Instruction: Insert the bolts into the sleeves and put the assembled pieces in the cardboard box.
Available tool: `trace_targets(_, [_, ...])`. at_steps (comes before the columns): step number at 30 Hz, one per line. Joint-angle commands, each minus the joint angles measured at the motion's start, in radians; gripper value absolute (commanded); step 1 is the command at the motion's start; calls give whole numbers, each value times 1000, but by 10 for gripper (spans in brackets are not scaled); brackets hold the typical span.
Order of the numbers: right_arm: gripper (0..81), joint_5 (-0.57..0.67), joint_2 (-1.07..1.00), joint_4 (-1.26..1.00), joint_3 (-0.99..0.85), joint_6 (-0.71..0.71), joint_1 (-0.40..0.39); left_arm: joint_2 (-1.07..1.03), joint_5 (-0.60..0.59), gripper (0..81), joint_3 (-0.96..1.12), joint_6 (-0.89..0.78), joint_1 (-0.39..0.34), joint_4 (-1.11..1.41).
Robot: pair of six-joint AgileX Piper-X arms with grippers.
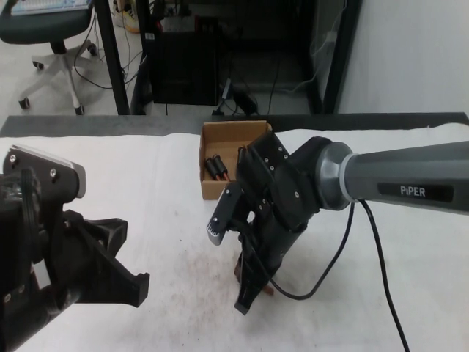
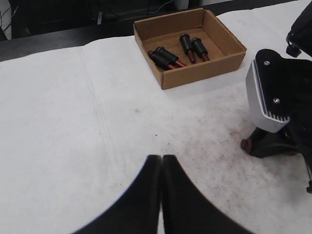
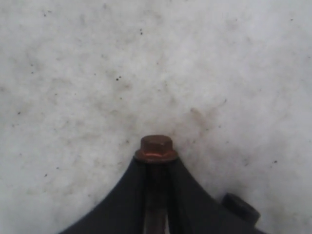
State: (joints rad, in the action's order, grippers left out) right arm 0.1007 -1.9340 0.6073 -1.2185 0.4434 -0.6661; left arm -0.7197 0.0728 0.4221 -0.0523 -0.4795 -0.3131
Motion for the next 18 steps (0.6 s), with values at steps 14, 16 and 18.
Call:
trace_targets(14, [6,-95,408,2,-86,-205,163,-156,-448,3,201,-120,-7,-102])
trace_targets(16, [6,-95,448,46,-86,-205,198,-253,-497,3,245,-176,-20,-102])
trace_targets(18, [6,-95,489,88,-86,-205,229,-362,-500,3,298,-219,-42,-102])
